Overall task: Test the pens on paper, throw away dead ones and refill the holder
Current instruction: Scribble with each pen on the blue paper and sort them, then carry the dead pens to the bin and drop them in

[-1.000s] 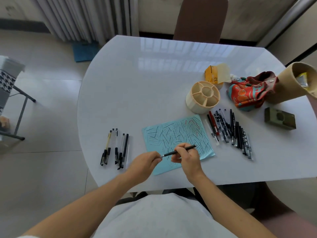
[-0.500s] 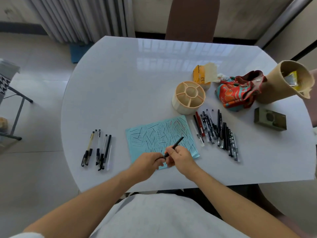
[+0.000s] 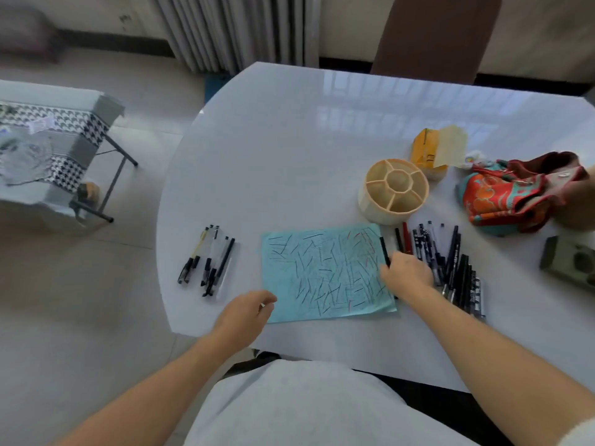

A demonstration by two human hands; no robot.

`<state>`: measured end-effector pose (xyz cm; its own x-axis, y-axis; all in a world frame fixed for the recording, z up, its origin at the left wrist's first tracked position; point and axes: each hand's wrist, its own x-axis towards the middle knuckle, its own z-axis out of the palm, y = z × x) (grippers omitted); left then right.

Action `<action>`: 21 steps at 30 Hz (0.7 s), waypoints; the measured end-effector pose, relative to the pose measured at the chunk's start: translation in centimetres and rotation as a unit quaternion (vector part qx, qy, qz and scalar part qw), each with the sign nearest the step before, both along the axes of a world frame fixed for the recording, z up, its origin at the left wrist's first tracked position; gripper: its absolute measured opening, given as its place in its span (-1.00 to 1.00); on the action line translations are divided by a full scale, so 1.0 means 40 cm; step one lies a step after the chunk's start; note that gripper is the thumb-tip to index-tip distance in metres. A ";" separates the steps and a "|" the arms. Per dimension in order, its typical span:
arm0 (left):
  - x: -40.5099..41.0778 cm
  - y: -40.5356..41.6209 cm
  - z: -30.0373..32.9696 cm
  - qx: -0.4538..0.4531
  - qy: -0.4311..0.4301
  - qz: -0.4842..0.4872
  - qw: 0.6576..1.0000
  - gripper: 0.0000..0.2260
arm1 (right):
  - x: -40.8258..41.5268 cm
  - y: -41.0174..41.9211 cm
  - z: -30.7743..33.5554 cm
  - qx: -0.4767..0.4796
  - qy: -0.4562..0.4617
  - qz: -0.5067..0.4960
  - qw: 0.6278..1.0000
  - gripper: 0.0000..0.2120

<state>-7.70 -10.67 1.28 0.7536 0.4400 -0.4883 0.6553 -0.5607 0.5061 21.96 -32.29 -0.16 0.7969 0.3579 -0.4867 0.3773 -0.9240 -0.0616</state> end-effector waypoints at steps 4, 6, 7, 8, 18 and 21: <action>-0.061 0.039 0.011 0.080 -0.004 0.097 0.992 -0.75 | 0.003 0.004 -0.013 0.052 -0.047 -0.014 0.997 -0.85; -0.076 0.067 0.007 0.121 -0.016 0.140 0.983 -0.72 | -0.010 0.002 -0.011 0.108 -0.055 -0.020 0.992 -0.84; -0.080 0.082 0.003 0.140 -0.019 0.155 0.978 -0.69 | -0.024 0.006 -0.006 0.131 -0.052 -0.013 0.990 -0.81; -0.082 0.100 -0.003 0.157 -0.019 0.167 0.973 -0.65 | -0.045 0.016 0.001 0.144 -0.045 -0.002 0.988 -0.78; -0.022 0.244 -0.094 0.203 0.127 0.198 0.950 -0.12 | -0.321 0.111 0.000 0.203 0.134 0.088 0.966 -0.80; -0.022 0.269 -0.110 0.219 0.107 0.190 0.951 -0.20 | -0.366 0.115 -0.006 0.193 0.133 0.096 0.967 -0.81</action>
